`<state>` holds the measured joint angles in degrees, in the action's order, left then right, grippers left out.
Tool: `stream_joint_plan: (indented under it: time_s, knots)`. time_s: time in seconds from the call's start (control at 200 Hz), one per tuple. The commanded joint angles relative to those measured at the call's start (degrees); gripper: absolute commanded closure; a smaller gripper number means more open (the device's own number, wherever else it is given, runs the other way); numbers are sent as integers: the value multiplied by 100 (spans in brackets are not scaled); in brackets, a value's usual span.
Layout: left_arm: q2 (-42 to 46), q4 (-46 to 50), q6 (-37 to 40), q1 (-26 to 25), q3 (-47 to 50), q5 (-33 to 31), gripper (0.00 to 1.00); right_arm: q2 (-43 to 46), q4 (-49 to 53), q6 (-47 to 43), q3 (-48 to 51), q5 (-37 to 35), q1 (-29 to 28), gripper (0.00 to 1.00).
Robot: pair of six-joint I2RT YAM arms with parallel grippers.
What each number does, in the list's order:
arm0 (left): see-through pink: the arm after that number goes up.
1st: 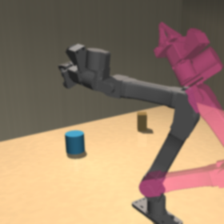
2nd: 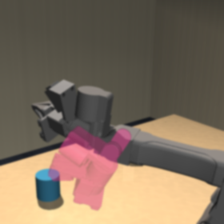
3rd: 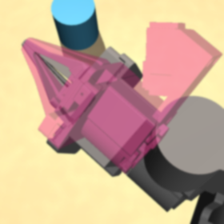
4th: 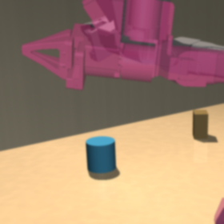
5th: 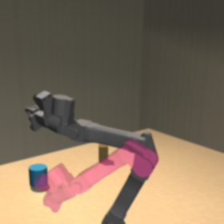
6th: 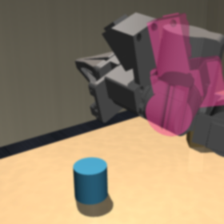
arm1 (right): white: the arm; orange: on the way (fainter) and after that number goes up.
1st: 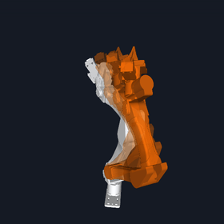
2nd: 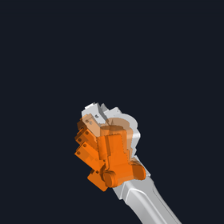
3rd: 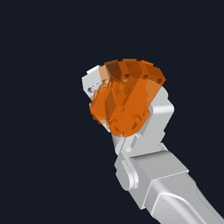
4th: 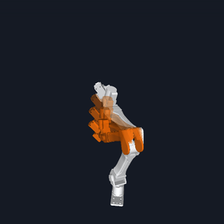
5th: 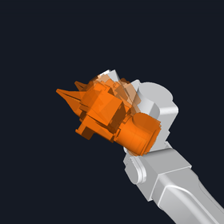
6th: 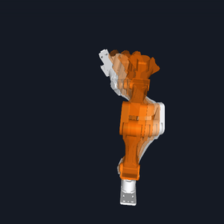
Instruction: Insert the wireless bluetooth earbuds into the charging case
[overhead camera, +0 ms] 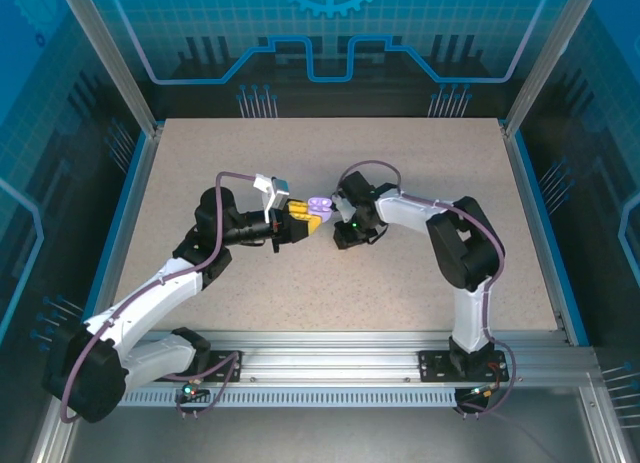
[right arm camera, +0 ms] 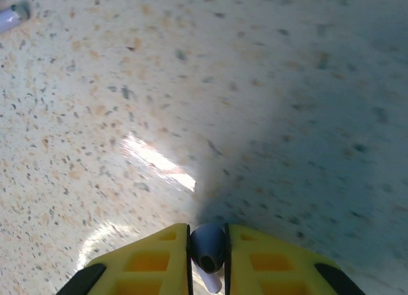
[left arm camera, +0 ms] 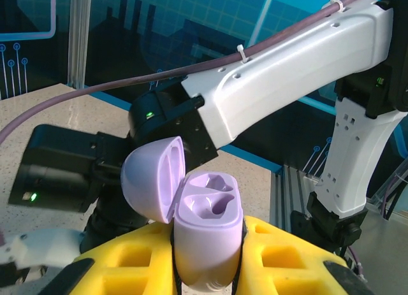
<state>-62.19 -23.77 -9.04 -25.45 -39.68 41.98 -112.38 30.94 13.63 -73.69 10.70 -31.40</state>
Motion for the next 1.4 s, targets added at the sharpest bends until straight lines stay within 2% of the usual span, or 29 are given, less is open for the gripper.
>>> stream_joint_plan:
  time_s: [0.0,0.425,0.65,1.126,1.391]
  knots:
    - [72,-24,77,-30,66,-151,95,481,-561,324,317,427,217,81]
    - [-330,-12,-227,-21,55,-878,95,2008,-1555,843,1460,1363,1110,83]
    - [-667,-376,-541,-17,105,-1057,96,2906,-1644,948,1680,1657,1392,82]
    - [-944,-1180,-924,-78,158,-805,96,4316,-2400,1545,1799,2213,1373,83]
    - [-979,-1556,-976,-248,75,-647,97,4870,-2869,1718,1833,2044,991,82]
